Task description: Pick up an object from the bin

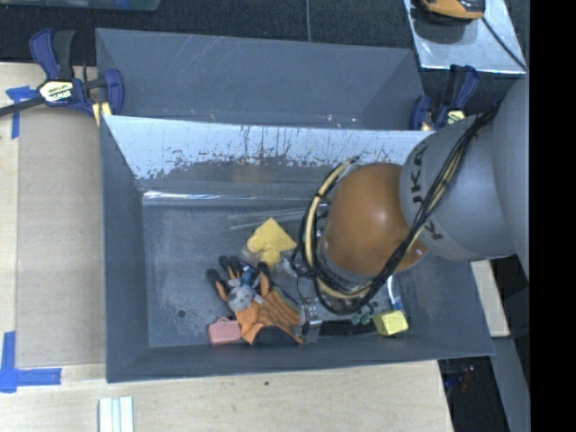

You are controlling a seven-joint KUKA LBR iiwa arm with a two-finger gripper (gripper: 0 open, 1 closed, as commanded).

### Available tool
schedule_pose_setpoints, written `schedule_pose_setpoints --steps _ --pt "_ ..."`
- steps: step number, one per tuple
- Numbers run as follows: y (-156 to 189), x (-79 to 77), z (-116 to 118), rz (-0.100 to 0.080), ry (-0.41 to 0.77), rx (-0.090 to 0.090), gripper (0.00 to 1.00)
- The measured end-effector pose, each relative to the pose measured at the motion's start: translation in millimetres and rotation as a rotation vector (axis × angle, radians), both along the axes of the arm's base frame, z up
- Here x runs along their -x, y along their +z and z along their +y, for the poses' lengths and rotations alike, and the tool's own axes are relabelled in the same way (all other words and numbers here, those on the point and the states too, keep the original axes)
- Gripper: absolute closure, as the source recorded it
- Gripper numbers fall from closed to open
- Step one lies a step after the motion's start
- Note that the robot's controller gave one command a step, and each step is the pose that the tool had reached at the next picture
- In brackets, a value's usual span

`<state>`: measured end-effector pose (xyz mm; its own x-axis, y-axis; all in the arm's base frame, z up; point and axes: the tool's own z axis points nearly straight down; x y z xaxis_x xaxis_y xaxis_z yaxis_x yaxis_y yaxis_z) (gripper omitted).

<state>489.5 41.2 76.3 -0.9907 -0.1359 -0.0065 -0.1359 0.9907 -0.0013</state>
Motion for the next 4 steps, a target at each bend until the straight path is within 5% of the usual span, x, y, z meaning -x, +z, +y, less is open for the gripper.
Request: schedule_pose_setpoints --steps 1,2,3,4 --pt "64.3 -25.8 89.7 -0.019 0.021 -0.002 0.00" --pt "25.4 4.9 79.1 0.007 -0.209 0.003 0.00" --pt "-5.3 -77.3 86.3 -0.024 -0.205 -0.007 0.00" --pt "-3.7 -1.6 54.1 -0.002 -0.264 -0.001 1.00"
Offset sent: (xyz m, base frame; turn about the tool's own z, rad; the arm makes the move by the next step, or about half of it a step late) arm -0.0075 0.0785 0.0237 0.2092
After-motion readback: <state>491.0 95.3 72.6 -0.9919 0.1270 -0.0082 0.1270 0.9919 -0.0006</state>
